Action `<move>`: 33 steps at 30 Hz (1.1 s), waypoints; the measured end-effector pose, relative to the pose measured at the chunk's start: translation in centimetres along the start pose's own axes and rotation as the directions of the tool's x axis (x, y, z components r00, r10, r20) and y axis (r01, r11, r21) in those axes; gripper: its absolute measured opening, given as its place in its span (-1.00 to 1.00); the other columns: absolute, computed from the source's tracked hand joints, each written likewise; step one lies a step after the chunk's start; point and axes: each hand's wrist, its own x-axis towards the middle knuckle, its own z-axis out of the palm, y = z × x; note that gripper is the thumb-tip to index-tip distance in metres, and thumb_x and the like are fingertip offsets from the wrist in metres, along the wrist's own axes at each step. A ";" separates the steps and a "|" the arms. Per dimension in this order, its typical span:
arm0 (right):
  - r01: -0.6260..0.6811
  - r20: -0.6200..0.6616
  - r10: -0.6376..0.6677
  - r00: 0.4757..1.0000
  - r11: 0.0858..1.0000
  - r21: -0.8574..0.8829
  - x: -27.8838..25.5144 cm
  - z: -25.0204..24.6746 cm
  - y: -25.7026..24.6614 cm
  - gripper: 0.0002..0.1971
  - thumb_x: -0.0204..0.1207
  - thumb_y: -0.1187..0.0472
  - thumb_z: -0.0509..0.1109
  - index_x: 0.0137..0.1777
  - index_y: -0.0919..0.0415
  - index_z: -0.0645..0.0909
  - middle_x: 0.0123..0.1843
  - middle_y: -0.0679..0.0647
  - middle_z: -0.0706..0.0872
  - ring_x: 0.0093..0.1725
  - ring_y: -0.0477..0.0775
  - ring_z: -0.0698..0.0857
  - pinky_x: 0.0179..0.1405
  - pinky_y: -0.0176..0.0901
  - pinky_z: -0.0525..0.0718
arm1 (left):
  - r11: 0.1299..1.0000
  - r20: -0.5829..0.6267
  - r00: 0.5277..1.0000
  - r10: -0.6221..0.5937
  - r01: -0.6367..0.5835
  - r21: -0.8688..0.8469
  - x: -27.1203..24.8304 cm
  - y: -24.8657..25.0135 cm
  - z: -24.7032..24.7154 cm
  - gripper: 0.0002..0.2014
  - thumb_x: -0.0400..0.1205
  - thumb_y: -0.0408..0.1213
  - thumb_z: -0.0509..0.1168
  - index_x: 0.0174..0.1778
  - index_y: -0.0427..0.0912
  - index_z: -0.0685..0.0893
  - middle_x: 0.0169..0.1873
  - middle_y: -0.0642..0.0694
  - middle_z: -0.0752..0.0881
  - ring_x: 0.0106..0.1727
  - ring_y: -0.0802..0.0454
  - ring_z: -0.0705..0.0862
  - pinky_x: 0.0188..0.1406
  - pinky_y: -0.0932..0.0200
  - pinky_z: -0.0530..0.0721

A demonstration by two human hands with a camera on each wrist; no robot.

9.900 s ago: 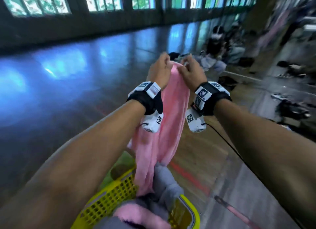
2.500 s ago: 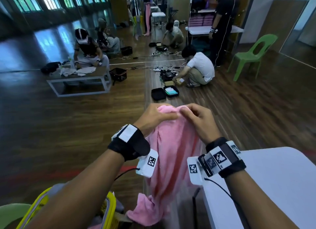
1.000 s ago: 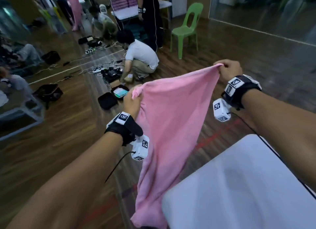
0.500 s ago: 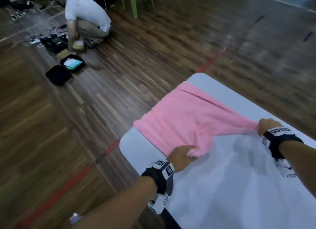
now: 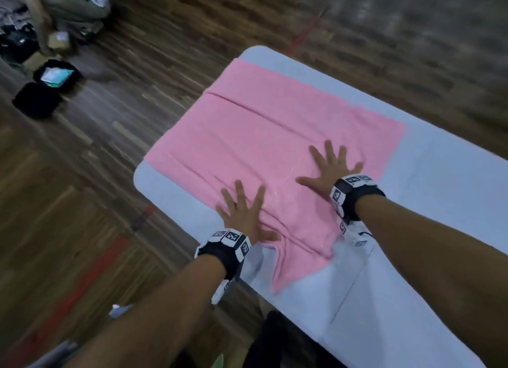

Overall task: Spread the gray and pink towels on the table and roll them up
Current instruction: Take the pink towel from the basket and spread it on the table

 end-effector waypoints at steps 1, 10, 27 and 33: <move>0.003 0.000 -0.003 1.000 1.000 0.021 -0.4 0.2 1.2 -0.01 0.23 -0.64 0.09 0.57 -0.39 -0.32 0.65 -0.17 -0.44 0.65 0.23 -0.34 0.41 0.67 -0.20 | 1.000 0.000 1.000 -0.015 0.015 0.014 -0.2 1.1 0.3 0.31 0.20 0.41 0.44 0.53 0.27 -0.47 0.48 -0.29 -0.61 0.45 -0.52 -0.53 0.35 -0.63 -0.27; -0.083 0.007 0.083 0.997 0.982 0.170 -11.7 3.2 19.8 0.03 0.21 -0.60 0.22 0.57 -0.43 -0.30 0.64 -0.25 -0.43 0.65 0.14 -0.33 0.42 0.63 -0.21 | 0.993 0.016 0.996 0.082 -0.083 0.086 -6.9 19.7 9.3 0.39 0.18 0.45 0.42 0.55 0.06 -0.51 0.46 -0.42 -0.58 0.44 -0.58 -0.52 0.36 -0.57 -0.32; -0.354 -0.149 0.491 0.858 0.777 0.520 -38.7 13.0 50.9 -0.34 0.41 0.08 0.52 0.51 0.02 0.39 0.51 0.20 0.42 0.48 0.28 0.41 0.46 0.23 0.35 | 0.910 0.084 0.926 0.369 -0.378 0.169 -24.0 48.9 26.3 -0.13 0.47 0.07 0.36 0.61 0.03 0.03 0.60 -0.24 0.11 0.53 -0.36 0.17 0.40 -0.29 0.30; -0.290 -0.199 0.577 0.792 0.643 0.709 -49.3 18.9 41.9 -0.91 0.46 0.06 0.44 -0.11 0.01 0.61 -0.14 0.05 0.65 -0.10 0.15 0.66 -0.15 -0.09 0.57 | 0.747 -0.070 0.790 0.608 -0.541 0.386 -24.0 40.4 23.4 -0.52 0.36 -0.35 0.36 0.24 -0.13 0.54 0.16 -0.17 0.57 0.16 -0.24 0.50 0.06 -0.07 0.42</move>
